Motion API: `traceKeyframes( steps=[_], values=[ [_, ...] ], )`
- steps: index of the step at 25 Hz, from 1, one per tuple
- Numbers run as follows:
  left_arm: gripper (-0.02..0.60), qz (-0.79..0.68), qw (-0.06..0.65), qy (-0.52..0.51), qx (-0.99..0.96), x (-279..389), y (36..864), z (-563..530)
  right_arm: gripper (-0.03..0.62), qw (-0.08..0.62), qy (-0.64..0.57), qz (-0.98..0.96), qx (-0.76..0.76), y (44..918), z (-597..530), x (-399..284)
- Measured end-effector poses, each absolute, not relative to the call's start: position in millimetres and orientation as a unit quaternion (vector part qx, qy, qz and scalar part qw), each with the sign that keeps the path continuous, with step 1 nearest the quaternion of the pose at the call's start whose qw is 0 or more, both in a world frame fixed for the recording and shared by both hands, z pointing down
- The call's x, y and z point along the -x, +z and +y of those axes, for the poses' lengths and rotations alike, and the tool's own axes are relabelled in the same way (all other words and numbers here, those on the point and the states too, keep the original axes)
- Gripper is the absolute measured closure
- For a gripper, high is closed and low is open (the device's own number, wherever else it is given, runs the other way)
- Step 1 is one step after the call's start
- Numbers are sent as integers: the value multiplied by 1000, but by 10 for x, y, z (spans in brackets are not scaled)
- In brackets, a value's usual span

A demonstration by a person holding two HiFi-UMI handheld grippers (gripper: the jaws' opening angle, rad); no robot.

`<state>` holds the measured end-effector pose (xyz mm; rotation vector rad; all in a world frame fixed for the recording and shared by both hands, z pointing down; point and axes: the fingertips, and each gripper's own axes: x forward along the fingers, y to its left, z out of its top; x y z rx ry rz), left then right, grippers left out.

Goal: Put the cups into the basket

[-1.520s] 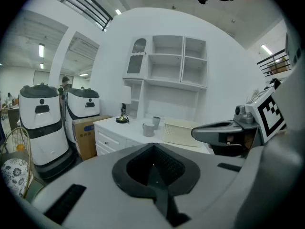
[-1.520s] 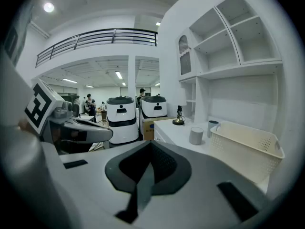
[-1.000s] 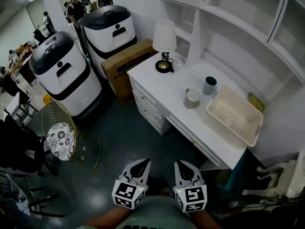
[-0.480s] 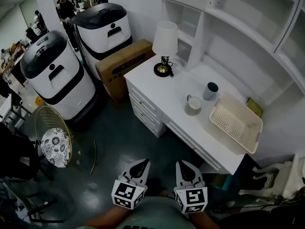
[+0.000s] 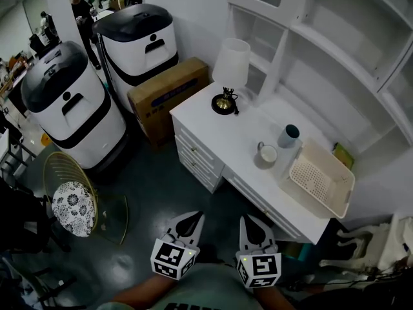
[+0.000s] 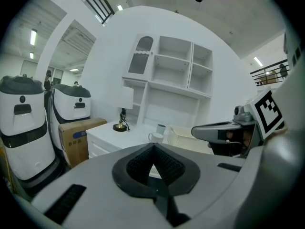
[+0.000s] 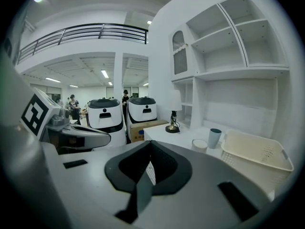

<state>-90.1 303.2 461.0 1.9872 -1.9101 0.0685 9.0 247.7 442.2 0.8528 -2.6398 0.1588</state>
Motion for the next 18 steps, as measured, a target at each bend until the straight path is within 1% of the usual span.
traceKeyframes(
  steps=[12,18],
  values=[
    [575,-654,174,46,-735,1329,4569,2966,580,159,72,-921,-348,4441,2447,273],
    [575,-645,181,45,-741,1443,4617,2976,580,166,65,-916,-360,4474,2457,368]
  ],
)
